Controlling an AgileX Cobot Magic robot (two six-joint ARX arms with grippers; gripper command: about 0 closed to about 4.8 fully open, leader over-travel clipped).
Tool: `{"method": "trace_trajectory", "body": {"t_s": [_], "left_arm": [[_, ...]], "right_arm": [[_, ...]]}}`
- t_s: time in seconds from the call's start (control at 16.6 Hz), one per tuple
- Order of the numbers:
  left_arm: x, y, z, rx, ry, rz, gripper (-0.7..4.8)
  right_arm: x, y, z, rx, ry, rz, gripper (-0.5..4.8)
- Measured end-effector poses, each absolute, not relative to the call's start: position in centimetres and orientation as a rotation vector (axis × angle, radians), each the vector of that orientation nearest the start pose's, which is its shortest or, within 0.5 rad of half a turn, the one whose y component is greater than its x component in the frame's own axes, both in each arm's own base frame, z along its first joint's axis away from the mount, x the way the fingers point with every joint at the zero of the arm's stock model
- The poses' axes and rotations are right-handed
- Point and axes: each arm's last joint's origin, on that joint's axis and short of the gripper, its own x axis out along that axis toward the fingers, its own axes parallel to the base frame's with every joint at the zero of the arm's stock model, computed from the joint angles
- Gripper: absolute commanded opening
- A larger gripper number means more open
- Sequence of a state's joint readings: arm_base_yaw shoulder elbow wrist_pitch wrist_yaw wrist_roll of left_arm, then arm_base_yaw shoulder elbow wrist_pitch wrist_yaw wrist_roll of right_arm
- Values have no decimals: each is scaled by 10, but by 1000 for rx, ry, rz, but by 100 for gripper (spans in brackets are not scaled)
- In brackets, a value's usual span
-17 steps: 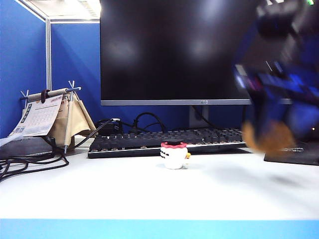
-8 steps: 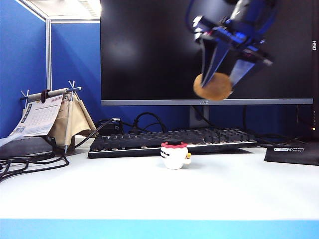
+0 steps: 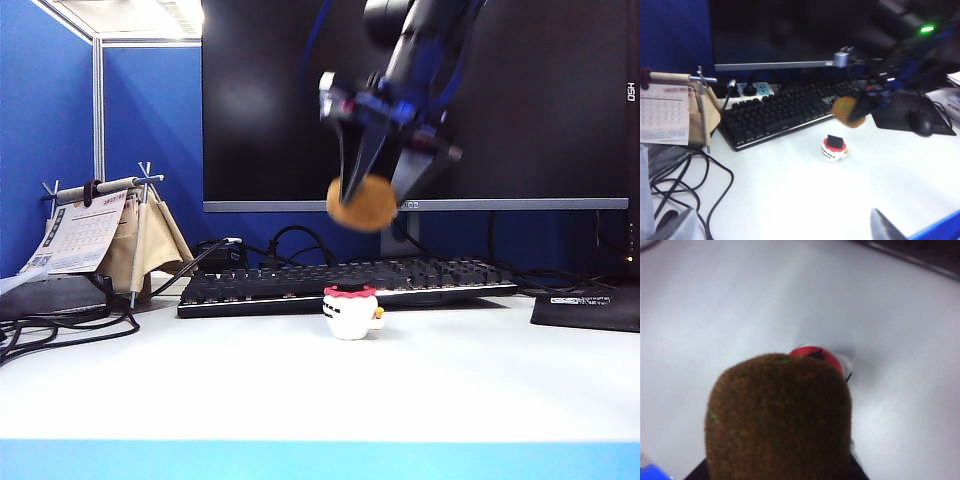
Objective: Place the kiwi on top of the doll with a flat head.
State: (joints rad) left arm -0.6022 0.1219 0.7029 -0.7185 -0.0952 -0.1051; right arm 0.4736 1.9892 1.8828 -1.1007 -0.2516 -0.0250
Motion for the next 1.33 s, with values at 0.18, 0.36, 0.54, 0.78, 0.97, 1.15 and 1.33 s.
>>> {"method": "trace_trajectory", "body": {"t_s": [0.18, 0.36, 0.54, 0.78, 0.97, 1.15, 1.33], "left_arm": [[22, -12, 305, -49, 175, -500, 479], [22, -12, 305, -48, 178, -503, 479], [22, -12, 304, -47, 183, -503, 479], [22, -12, 304, -47, 183, -504, 479], [22, -12, 303, -43, 198, -513, 479], [21, -12, 301, -41, 214, -519, 479], [21, -12, 301, -41, 214, -519, 479]], "right_arm": [[377, 201, 275, -181, 1269, 643, 220], [379, 203, 269, -188, 1288, 645, 220], [378, 207, 265, -200, 1298, 652, 220], [373, 224, 258, -231, 1299, 687, 220], [376, 225, 245, -262, 1345, 654, 220], [374, 224, 246, -293, 1355, 632, 220], [376, 224, 254, -301, 1343, 620, 220]]}}
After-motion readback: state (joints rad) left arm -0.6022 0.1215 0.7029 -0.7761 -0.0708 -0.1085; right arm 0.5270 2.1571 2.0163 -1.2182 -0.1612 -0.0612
